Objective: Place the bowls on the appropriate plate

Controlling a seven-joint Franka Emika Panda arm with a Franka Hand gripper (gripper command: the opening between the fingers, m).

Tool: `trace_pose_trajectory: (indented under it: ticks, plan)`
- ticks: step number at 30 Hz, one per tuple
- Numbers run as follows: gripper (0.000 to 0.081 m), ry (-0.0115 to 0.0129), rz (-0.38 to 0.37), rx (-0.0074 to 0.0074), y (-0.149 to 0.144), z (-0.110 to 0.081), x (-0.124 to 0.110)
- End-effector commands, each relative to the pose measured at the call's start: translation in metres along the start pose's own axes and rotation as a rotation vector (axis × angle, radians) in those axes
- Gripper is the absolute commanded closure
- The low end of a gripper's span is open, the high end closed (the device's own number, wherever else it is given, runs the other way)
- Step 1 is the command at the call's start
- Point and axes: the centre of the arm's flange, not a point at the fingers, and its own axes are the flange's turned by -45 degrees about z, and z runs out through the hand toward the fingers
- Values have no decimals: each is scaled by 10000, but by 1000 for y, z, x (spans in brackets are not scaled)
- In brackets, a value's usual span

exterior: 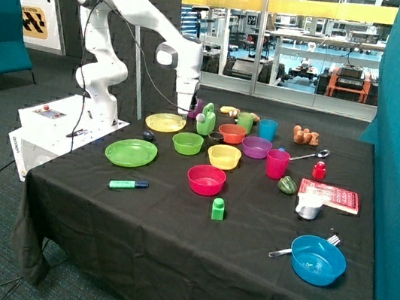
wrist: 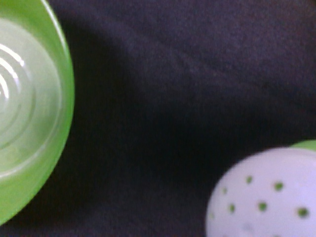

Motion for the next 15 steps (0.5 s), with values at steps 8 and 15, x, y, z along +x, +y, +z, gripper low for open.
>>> trace_pose_trajectory:
  ticks: [8, 15]
  plan:
    - [394, 0, 7, 1, -7, 24, 1]
    - [394, 0, 74, 1, -5, 32, 3]
